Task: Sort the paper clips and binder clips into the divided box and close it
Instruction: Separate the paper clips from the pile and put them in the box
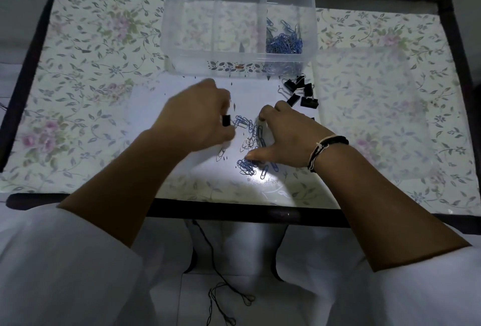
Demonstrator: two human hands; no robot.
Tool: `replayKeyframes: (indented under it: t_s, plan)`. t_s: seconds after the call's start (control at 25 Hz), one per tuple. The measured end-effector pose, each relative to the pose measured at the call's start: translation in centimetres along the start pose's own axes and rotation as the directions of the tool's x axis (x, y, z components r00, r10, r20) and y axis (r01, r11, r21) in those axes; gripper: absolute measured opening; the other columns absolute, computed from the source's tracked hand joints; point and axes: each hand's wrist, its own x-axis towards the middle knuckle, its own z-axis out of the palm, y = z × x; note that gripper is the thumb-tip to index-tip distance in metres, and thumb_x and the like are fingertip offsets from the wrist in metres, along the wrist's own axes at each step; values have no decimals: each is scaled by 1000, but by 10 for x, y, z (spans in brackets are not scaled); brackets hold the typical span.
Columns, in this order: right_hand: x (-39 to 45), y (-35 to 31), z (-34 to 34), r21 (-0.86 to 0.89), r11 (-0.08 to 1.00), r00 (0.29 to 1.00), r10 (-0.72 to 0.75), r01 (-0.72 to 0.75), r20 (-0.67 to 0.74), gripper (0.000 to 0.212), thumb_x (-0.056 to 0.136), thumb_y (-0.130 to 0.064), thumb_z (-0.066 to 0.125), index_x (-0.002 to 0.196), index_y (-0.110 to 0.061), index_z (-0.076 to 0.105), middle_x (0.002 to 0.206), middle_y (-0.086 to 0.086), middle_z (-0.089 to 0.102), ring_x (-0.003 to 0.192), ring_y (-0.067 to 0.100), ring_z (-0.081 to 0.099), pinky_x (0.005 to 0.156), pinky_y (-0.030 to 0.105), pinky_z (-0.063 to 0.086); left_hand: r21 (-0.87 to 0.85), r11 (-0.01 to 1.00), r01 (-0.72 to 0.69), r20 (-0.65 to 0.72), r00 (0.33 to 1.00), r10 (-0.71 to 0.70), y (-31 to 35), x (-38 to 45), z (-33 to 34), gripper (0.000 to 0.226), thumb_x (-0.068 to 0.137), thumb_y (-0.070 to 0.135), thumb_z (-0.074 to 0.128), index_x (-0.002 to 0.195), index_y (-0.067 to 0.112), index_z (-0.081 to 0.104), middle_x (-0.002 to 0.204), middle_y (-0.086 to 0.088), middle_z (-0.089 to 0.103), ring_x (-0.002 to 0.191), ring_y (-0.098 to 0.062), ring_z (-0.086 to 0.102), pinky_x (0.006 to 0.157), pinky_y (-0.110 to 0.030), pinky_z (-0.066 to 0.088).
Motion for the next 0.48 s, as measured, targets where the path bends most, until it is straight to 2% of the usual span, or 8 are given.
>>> replayKeyframes:
  t_s: [0.08, 0.16, 0.24, 0.36, 0.48]
  plan:
    - [3, -3, 2, -16, 997, 995, -74, 73, -74, 65, 81, -49, 70, 130, -12, 49, 123, 10, 46, 106, 29, 54, 84, 40, 52, 69, 995, 67, -10, 998, -66, -17, -1, -12, 42, 70, 41, 76, 102, 17, 62, 105, -7, 52, 95, -28, 57, 74, -41, 52]
    - [12, -11, 4, -58, 982, 970, -186, 179, -159, 47, 85, -27, 61, 129, -11, 53, 126, 12, 46, 113, 32, 47, 88, 44, 51, 95, 991, 89, -7, 996, -88, -23, -3, -16, 50, 71, 37, 77, 112, 14, 59, 111, -10, 52, 99, -31, 57, 75, -44, 53]
    - [20, -18, 5, -126, 953, 951, -289, 275, -112, 52, 81, -14, 58, 132, -12, 53, 136, 12, 45, 120, 34, 42, 93, 46, 48, 75, 995, 72, -9, 997, -71, -15, -7, -15, 45, 75, 33, 74, 111, 14, 57, 109, -9, 53, 96, -30, 57, 73, -40, 50]
    - [19, -18, 5, -205, 919, 937, -348, 336, -27, 48, 82, -12, 57, 131, -11, 55, 134, 11, 47, 120, 33, 41, 92, 47, 47, 80, 997, 20, 74, 997, -26, 3, -17, -10, 33, 81, 36, 67, 104, 16, 56, 96, -3, 55, 89, -27, 58, 70, -35, 44]
    - [1, -5, -1, -114, 949, 956, -295, 293, 4, 44, 88, -18, 56, 132, -12, 53, 128, 8, 47, 113, 29, 47, 90, 45, 48, 186, 981, -52, 172, 985, 20, 20, -32, 4, 55, 80, 58, 66, 111, 15, 47, 91, -4, 58, 83, -25, 58, 66, -35, 46]
